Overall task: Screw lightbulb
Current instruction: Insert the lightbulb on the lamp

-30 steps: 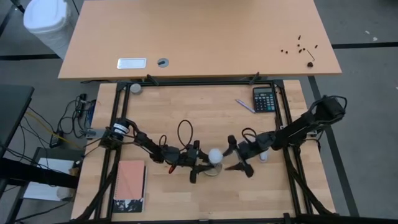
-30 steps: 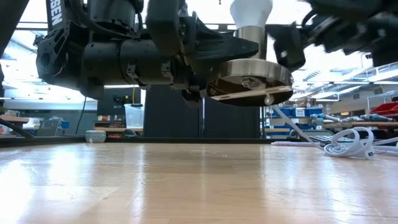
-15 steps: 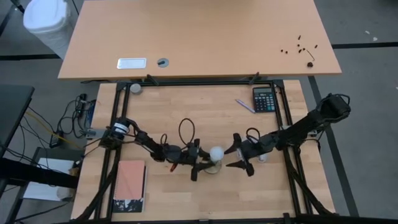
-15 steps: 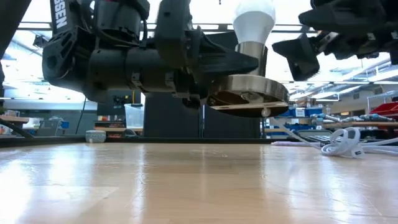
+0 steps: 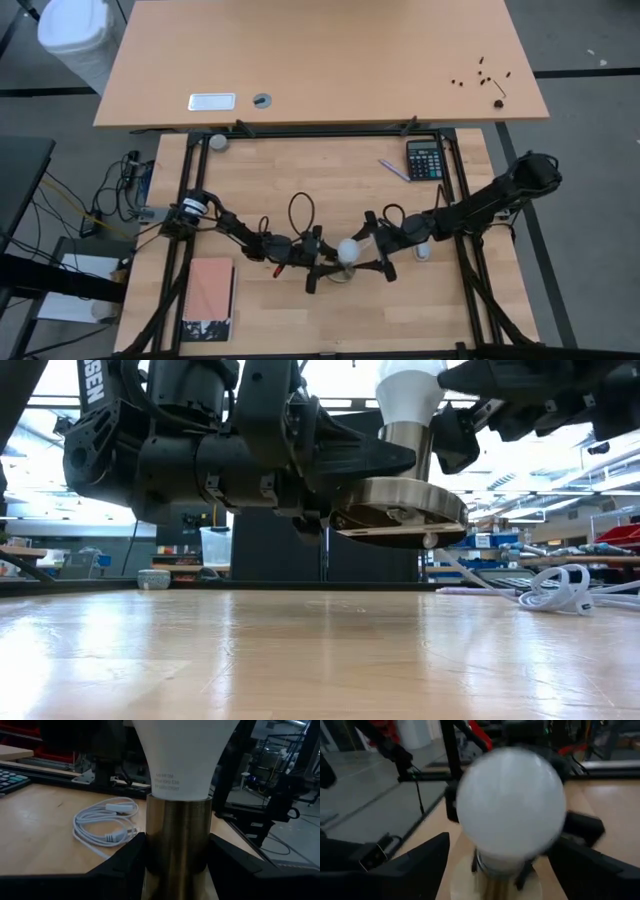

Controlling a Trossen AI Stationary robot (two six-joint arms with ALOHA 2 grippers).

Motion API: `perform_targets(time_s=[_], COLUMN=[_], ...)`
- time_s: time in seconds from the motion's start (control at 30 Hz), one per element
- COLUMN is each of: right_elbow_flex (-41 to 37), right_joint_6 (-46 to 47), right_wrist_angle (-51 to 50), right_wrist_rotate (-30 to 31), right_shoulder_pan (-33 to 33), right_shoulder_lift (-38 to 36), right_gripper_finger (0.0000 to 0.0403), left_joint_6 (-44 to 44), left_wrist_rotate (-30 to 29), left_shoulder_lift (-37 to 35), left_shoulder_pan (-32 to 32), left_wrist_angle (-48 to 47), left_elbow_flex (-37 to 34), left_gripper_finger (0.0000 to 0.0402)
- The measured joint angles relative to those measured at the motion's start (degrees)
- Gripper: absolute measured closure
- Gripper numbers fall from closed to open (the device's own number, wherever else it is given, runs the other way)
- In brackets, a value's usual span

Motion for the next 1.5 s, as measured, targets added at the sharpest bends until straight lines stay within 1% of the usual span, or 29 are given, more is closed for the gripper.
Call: perform_targets(time_s=[0.17,0.33,0.67,0.83,0.93,1.5], right_elbow_flex=[0.0,0.0,0.0,0.0,0.0,0.0], right_joint_6=[-1.3,-4.1,-5.3,-5.0,-4.6,-3.1], right_wrist_angle=[7.9,17.7,29.6,30.5,30.4,30.5], right_wrist_rotate=[-1.2,-3.8,-3.8,-3.9,-3.9,-3.4], right_shoulder_pan=[-0.7,-0.9,-3.1,-3.4,-3.4,-3.3], right_shoulder_lift=[5.3,10.4,16.7,17.3,17.3,17.3], right_gripper_finger=[0.0057,0.0062,0.0119,0.0161,0.0174,0.0184], left_joint_6=[0.1,0.2,0.1,0.1,0.2,0.1], left_wrist_rotate=[0.1,0.4,-0.1,-0.4,-0.5,-0.9], left_shoulder_lift=[0.0,0.0,0.0,0.0,-0.1,-0.1], left_shoulder_pan=[0.0,0.0,0.0,0.0,0.0,0.0], left_wrist_angle=[-0.3,0.1,-0.5,-0.2,0.0,-0.2], left_elbow_flex=[0.0,0.0,0.0,0.0,0.1,0.1], left_gripper_finger=[0.0219,0.0219,0.0219,0.0219,0.0219,0.0219])
